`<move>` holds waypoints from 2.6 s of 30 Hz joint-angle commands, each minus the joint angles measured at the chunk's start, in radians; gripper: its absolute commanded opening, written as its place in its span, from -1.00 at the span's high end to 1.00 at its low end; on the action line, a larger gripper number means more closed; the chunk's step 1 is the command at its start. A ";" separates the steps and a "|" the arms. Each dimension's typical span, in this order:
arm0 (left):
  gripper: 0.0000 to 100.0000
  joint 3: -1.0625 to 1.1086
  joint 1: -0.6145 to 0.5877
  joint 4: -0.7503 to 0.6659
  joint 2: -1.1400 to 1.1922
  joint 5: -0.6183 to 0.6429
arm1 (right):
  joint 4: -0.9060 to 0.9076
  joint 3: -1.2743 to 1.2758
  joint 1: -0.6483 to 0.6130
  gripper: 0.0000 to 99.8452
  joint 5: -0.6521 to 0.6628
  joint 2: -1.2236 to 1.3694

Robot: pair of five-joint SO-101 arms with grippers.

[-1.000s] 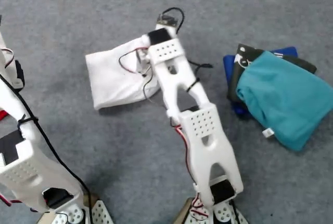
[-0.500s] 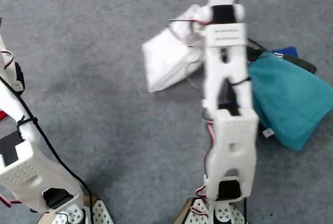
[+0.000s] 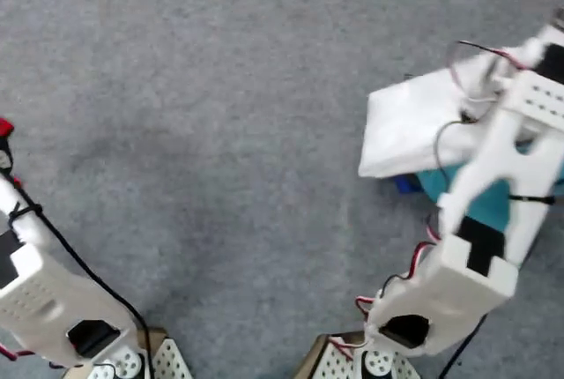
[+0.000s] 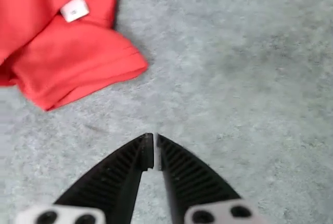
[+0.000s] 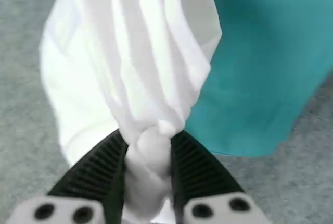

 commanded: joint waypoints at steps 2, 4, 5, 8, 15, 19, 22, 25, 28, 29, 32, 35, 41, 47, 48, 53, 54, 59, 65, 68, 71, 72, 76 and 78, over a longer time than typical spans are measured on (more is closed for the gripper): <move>0.71 0.025 -0.090 -0.127 -0.041 -0.011 | -0.011 0.015 0.086 0.97 0.054 -0.041; 0.65 0.042 -0.127 -0.204 -0.041 -0.011 | -0.005 0.018 0.101 0.97 0.052 -0.022; 0.62 0.051 -0.143 -0.241 -0.041 -0.011 | -0.003 0.018 0.103 0.97 0.052 -0.010; 0.54 0.097 -0.176 -0.362 -0.015 -0.011 | -0.002 0.018 0.098 0.88 0.087 0.021; 0.50 0.050 -0.236 -0.562 0.252 -0.006 | 0.000 0.016 0.035 0.19 0.167 -0.019; 0.67 -0.079 -0.232 -0.531 0.459 -0.011 | -0.002 0.008 -0.006 0.25 0.166 -0.085; 0.86 -0.231 -0.231 -0.482 0.580 -0.011 | -0.002 0.008 -0.034 0.33 0.166 -0.131; 0.93 -0.363 -0.211 -0.308 0.643 -0.014 | -0.002 0.007 -0.064 0.41 0.164 -0.171; 0.94 -0.501 -0.166 -0.087 0.644 -0.098 | -0.003 0.007 -0.117 0.46 0.164 -0.225; 0.94 -0.542 -0.145 -0.029 0.644 -0.112 | -0.005 0.007 -0.135 0.47 0.161 -0.242; 0.94 -0.702 -0.059 0.137 0.644 -0.114 | -0.009 0.007 -0.189 0.47 0.100 -0.265; 0.94 -0.803 0.012 0.166 0.632 -0.107 | -0.009 0.015 -0.238 0.47 0.061 -0.265; 0.94 -0.599 0.143 0.167 0.370 -0.107 | -0.011 0.010 -0.305 0.47 0.058 -0.263; 0.94 -0.131 0.463 0.160 -0.075 -0.107 | -0.008 -0.015 -0.308 0.47 0.018 -0.191; 0.94 -0.068 0.533 0.158 -0.152 -0.104 | -0.006 -0.025 -0.308 0.47 0.017 -0.179; 0.94 0.151 0.898 0.083 -0.474 0.032 | -0.003 -0.093 -0.310 0.47 0.017 -0.128; 0.94 0.180 0.964 0.081 -0.517 0.048 | -0.003 -0.101 -0.310 0.47 0.017 -0.119; 0.81 0.288 1.132 0.081 -0.629 0.068 | -0.003 -0.107 -0.311 0.47 0.017 -0.082; 0.40 0.225 0.860 0.038 -0.629 0.279 | -0.002 -0.102 -0.405 0.47 0.021 -0.047; 0.40 0.234 0.664 -0.078 -0.617 0.276 | 0.005 -0.077 -0.471 0.48 0.020 -0.022; 0.40 0.326 0.559 -0.212 -0.543 0.242 | 0.005 0.013 -0.560 0.48 0.029 -0.051; 0.40 0.369 0.541 -0.262 -0.502 0.227 | 0.005 0.062 -0.598 0.48 0.052 -0.067; 0.40 0.455 0.535 -0.448 -0.250 0.215 | 0.002 0.320 -0.743 0.48 0.147 -0.156; 0.40 0.400 0.542 -0.443 -0.130 0.215 | -0.002 0.447 -0.809 0.48 0.183 -0.191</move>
